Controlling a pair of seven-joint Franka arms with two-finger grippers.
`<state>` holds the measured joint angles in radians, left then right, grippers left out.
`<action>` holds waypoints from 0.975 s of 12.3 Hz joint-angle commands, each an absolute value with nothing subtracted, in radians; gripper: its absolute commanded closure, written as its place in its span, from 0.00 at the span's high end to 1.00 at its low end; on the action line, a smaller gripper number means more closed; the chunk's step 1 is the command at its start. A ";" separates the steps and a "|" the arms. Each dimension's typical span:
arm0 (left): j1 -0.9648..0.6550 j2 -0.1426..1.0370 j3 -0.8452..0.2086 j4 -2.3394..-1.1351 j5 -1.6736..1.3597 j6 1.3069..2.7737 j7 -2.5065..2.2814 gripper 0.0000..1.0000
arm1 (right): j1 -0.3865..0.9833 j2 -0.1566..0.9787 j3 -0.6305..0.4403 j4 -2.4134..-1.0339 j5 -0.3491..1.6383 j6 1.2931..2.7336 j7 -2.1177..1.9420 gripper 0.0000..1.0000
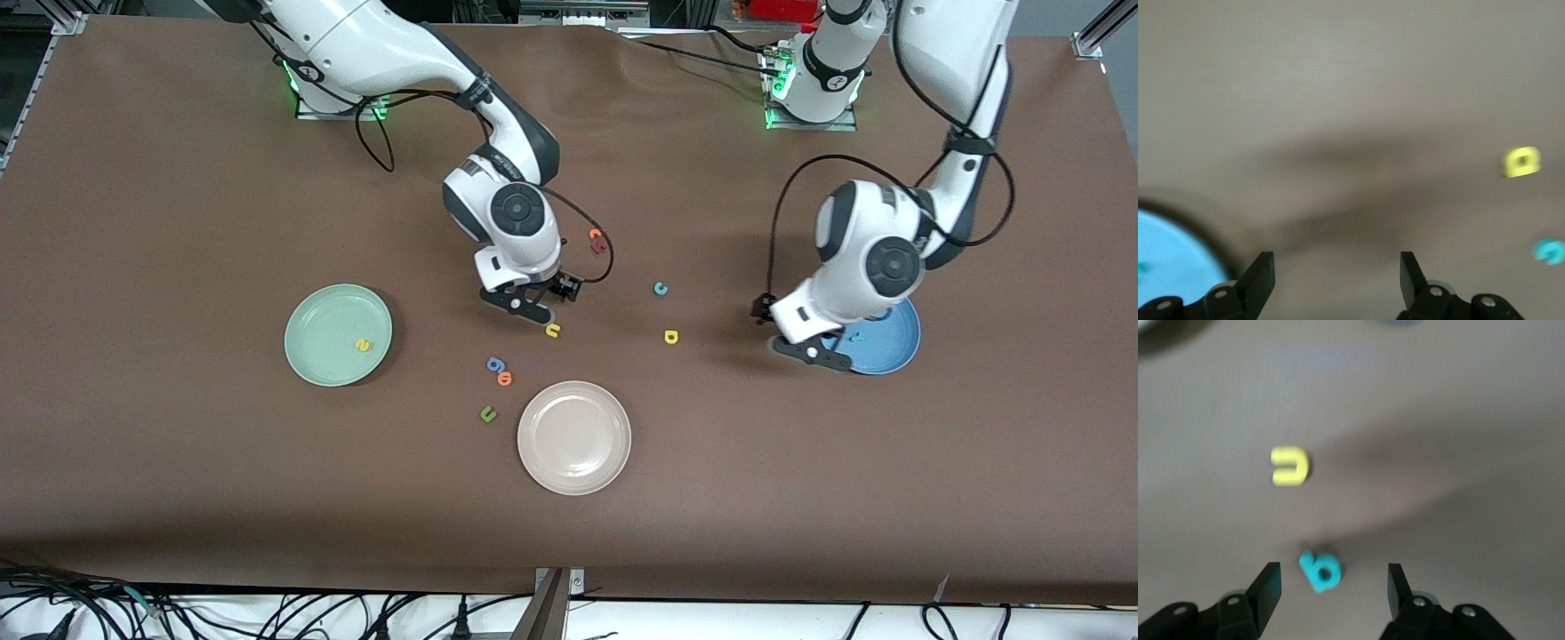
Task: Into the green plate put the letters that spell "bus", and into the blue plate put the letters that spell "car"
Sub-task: 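Grasp the cyan b with the right gripper while the left gripper reaches yellow a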
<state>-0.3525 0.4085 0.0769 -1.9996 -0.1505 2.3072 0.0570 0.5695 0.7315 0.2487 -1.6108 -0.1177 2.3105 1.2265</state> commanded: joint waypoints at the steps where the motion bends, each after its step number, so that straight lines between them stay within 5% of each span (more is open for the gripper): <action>1: -0.400 0.448 0.069 -1.925 -0.179 2.290 -0.058 0.84 | 0.603 0.775 0.242 -1.605 -0.138 2.374 1.287 0.73; 8: -0.502 0.629 0.034 -1.749 -0.172 2.376 -0.325 0.83 | 0.601 0.787 0.239 -1.605 -0.212 2.390 1.287 0.54; 12: -0.511 0.675 0.034 -1.750 -0.169 2.445 -0.336 0.82 | 0.601 0.792 0.238 -1.608 -0.213 2.384 1.281 0.13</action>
<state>-0.5044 0.6452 0.0250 -1.7769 -0.1505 2.4357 -0.3303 0.6012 0.7841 0.2371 -1.6110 -0.1874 2.3809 1.2658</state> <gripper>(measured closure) 0.172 0.639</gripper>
